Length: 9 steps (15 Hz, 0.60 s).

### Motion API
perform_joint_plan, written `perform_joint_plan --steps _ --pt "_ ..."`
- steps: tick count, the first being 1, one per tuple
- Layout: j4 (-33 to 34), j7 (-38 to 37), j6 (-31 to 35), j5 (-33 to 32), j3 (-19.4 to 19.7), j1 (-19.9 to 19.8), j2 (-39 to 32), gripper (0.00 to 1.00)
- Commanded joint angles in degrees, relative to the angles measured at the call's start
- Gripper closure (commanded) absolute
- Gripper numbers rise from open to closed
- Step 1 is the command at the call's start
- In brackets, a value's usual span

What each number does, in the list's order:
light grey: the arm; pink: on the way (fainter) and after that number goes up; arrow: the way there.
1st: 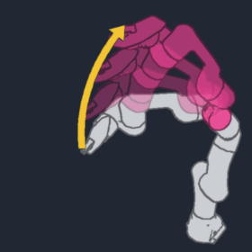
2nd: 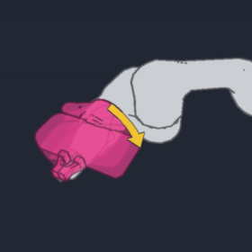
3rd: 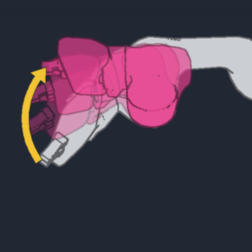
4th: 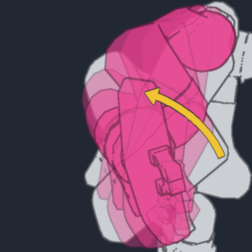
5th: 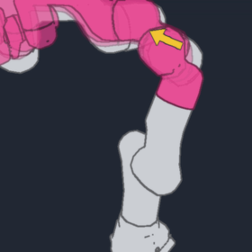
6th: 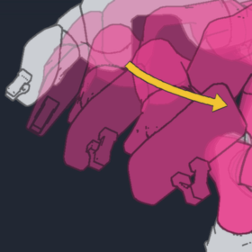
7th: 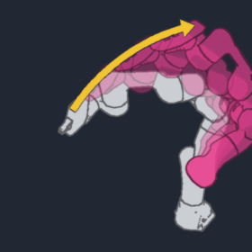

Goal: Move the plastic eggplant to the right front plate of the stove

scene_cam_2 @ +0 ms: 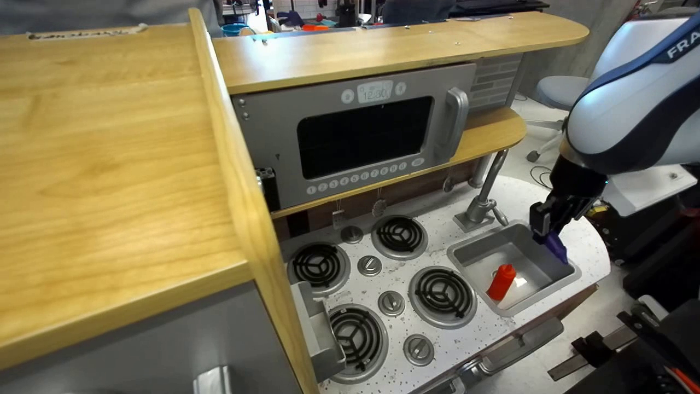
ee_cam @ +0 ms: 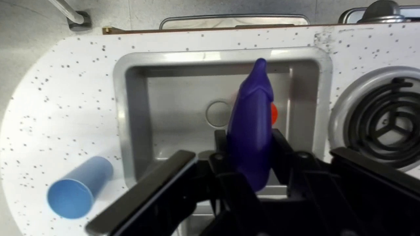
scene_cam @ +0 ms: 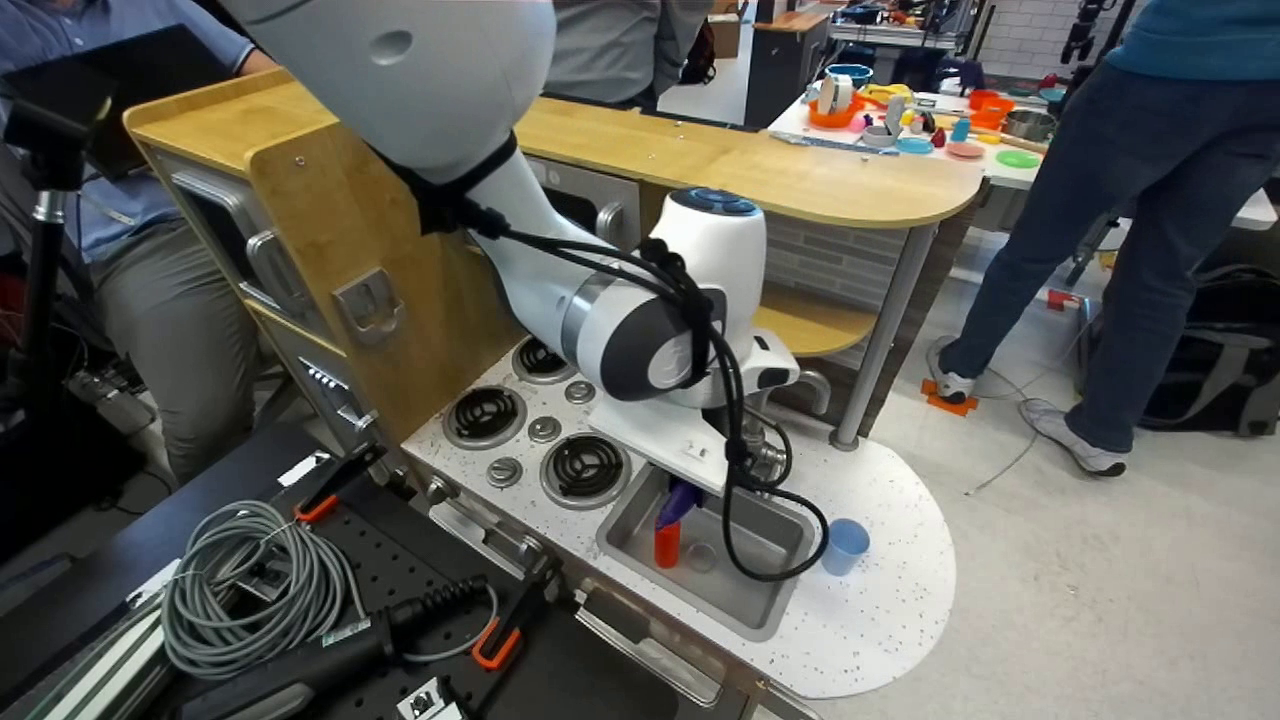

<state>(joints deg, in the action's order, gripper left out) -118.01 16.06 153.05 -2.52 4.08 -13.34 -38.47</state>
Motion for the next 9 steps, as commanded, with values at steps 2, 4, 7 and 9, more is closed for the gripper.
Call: perform_joint_plan --steps 2,4,7,9 --pt "-6.8 0.3 7.0 -1.0 -2.9 1.8 2.3 0.91" --pt "-7.3 -0.2 8.2 -0.9 -3.9 3.0 1.7 0.91" --pt "-7.4 0.3 8.8 -1.1 -5.4 4.0 0.8 0.91" --pt "-7.6 1.3 9.5 -1.7 -6.2 4.5 0.6 0.91"
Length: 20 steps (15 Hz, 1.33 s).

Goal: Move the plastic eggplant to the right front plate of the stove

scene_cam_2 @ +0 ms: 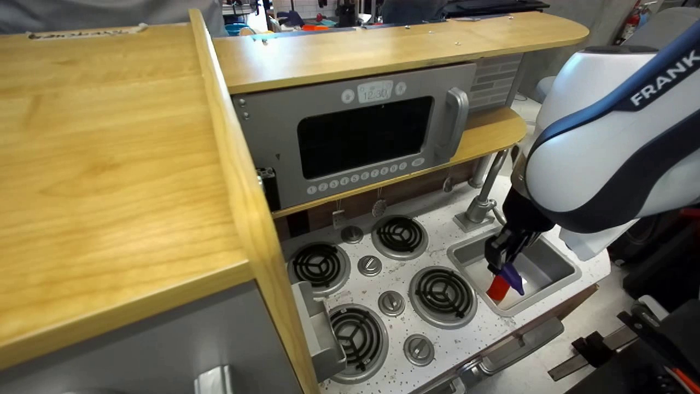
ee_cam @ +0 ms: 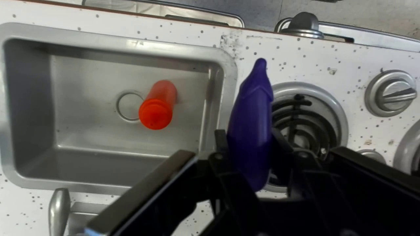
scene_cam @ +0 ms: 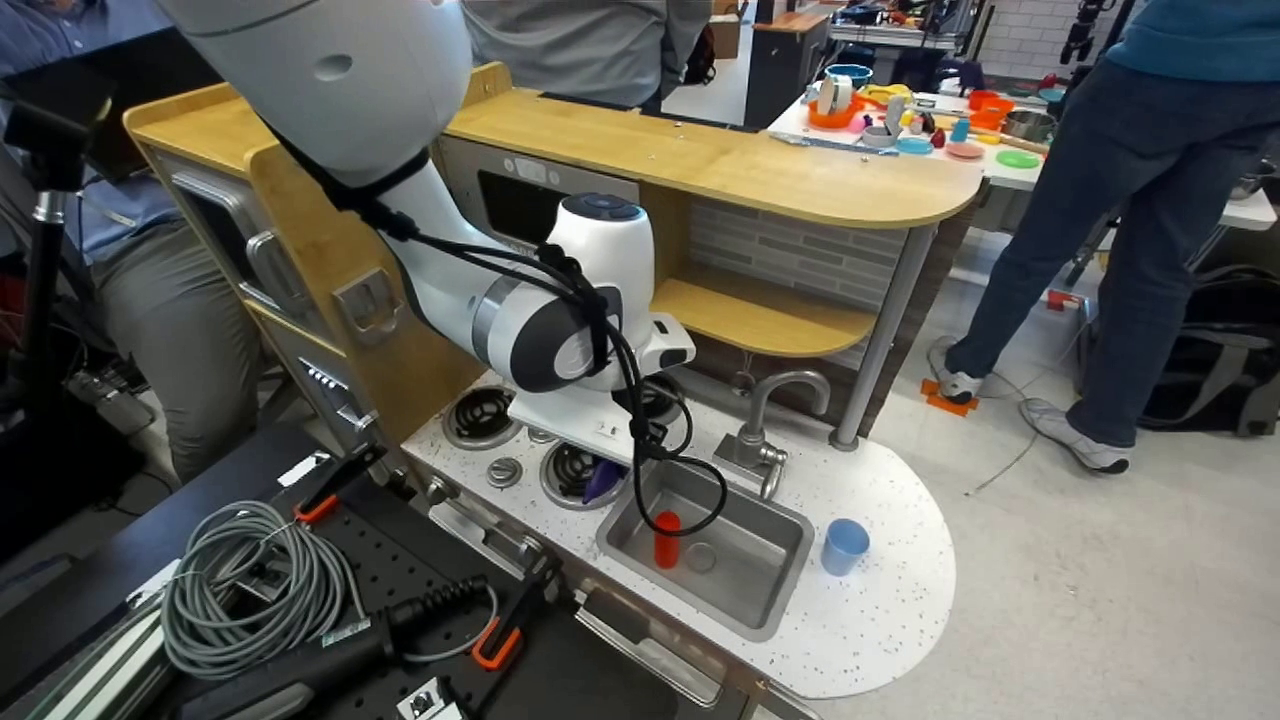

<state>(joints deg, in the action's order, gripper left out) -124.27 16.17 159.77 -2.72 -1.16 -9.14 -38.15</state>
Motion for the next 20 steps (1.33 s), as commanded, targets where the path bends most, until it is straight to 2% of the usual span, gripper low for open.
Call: perform_joint_plan --steps 1,9,16,20 --pt "-1.3 1.6 3.1 -2.0 -1.1 0.6 0.0 0.91" --pt "2.2 6.1 9.0 -10.7 0.2 3.7 -5.7 0.91" --pt "4.8 7.7 12.2 -15.5 0.8 5.8 -10.7 0.91" --pt "6.1 10.2 12.8 -17.3 -0.3 4.9 -12.3 0.91"
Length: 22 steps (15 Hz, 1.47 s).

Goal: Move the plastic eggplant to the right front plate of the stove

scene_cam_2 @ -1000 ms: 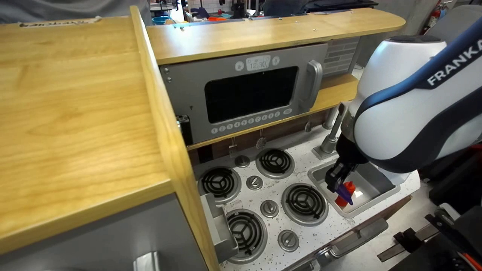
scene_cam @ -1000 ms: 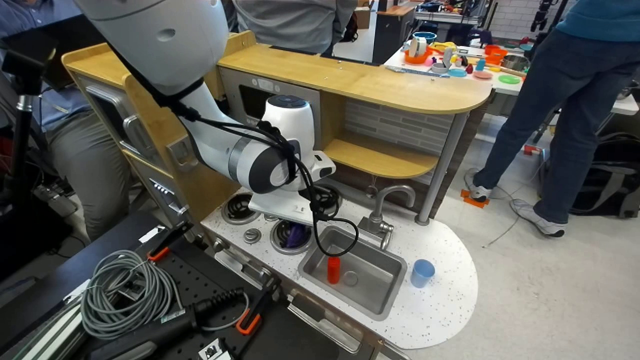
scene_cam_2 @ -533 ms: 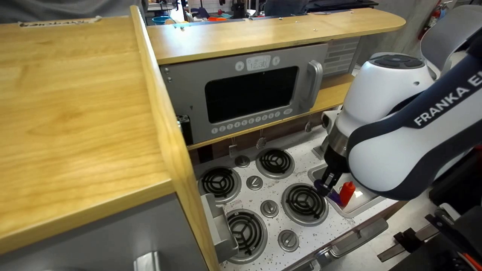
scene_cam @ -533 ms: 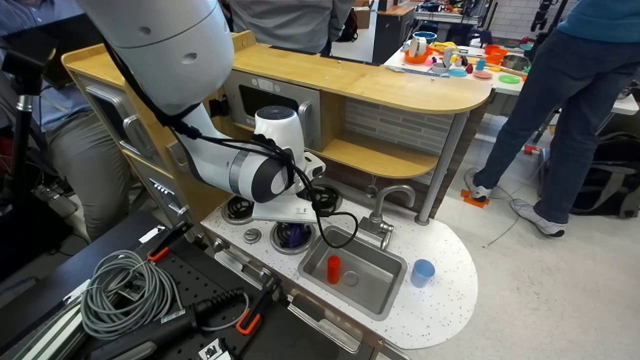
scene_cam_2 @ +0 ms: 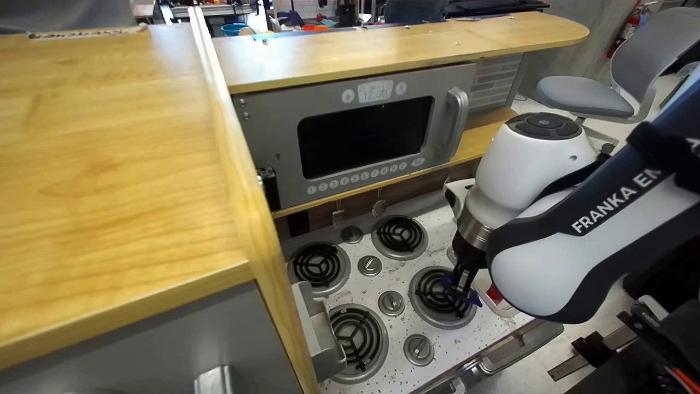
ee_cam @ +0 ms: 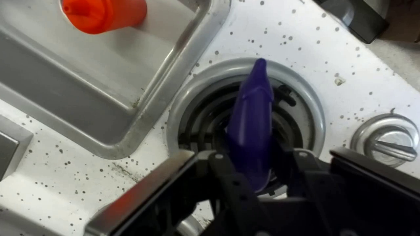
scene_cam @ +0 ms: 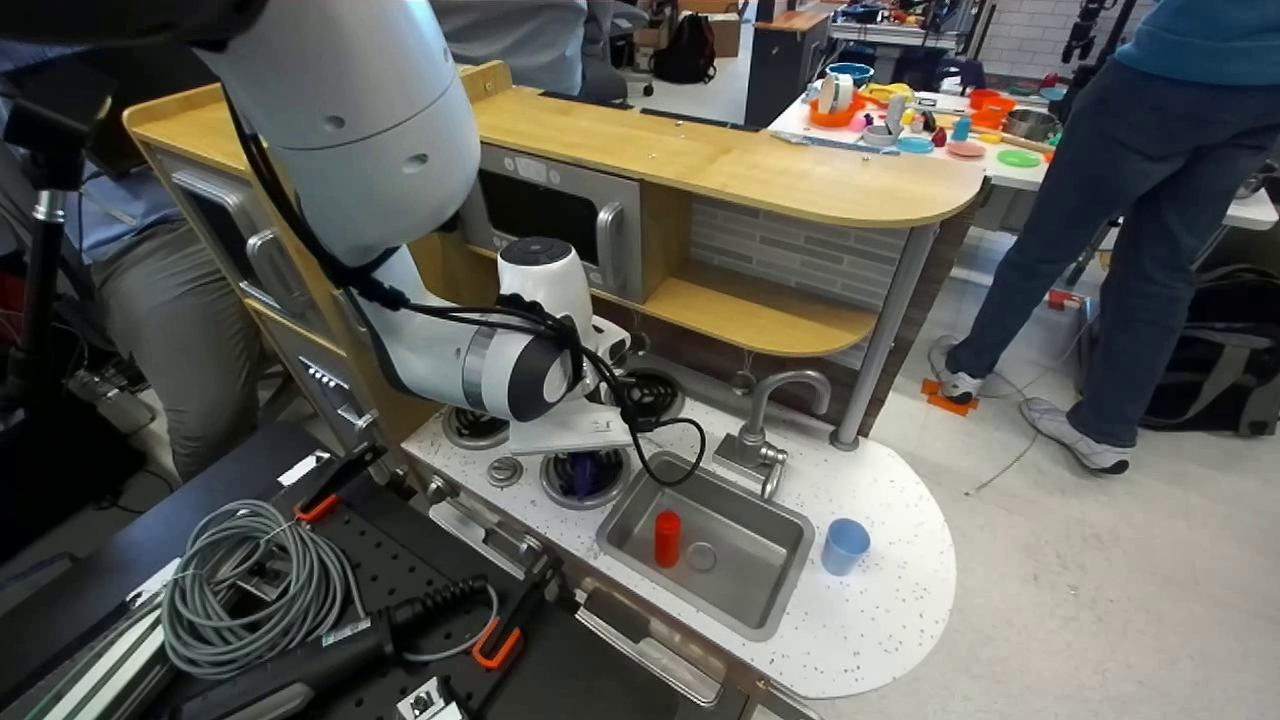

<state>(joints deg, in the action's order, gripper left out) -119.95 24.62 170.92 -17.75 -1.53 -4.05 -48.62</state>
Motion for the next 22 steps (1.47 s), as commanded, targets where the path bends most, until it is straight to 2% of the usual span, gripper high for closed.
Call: perform_joint_plan --steps 1,5,6,8,12,14,22 --pt "1.8 2.8 1.3 -2.6 -0.3 -0.9 -1.9 0.91" --pt "2.6 5.7 0.9 -4.3 0.0 -1.0 -2.4 0.91" --pt "2.9 5.7 0.9 -4.5 0.3 -0.8 -2.5 0.41" --pt "3.3 5.7 0.3 -4.3 0.3 -0.9 -2.4 0.33" --pt "3.3 4.5 -0.5 -3.5 1.1 -0.7 -0.8 0.03" --pt "3.0 3.4 -2.1 -2.5 1.3 -1.6 0.5 0.00" --pt "1.6 -4.1 -13.6 3.1 4.6 -6.2 8.2 0.00"
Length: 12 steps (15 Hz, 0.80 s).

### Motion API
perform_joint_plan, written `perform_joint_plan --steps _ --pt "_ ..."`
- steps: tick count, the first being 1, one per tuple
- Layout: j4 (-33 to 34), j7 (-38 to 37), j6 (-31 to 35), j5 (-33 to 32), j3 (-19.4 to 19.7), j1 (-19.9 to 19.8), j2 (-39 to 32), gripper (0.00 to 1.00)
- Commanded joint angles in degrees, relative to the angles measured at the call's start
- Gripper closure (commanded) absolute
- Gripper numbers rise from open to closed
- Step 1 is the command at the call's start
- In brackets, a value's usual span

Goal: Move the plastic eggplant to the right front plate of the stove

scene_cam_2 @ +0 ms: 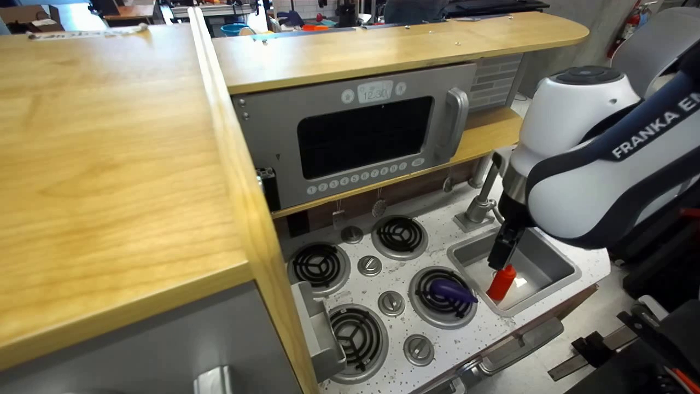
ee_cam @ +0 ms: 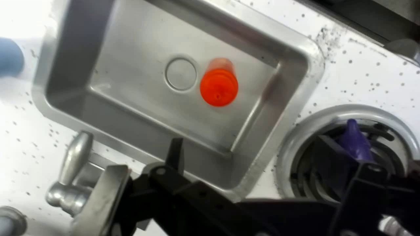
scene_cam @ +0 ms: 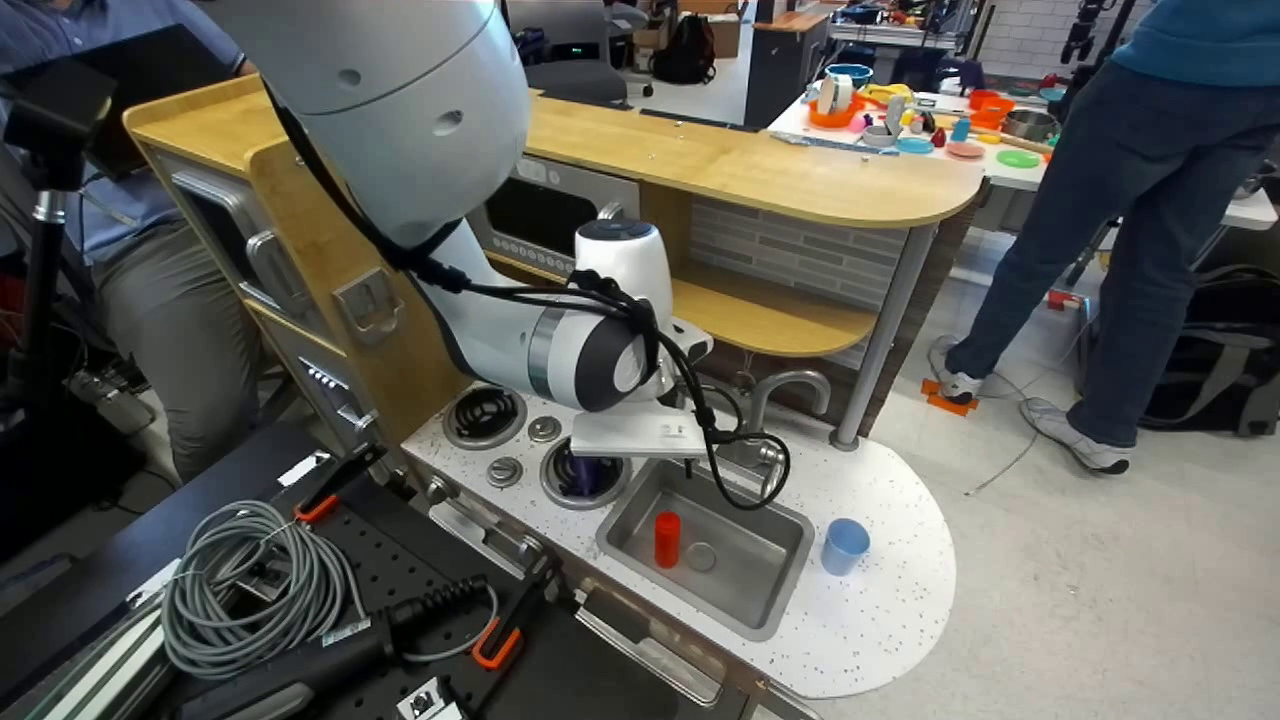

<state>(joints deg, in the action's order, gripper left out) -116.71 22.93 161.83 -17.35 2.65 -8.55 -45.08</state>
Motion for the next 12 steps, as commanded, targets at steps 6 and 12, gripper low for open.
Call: perform_joint_plan --steps 6,12 --pt "-1.8 -4.6 -14.0 10.5 1.5 -7.3 12.6 0.00" --pt "-0.8 -4.0 -12.7 9.4 2.0 -7.2 11.4 0.00"
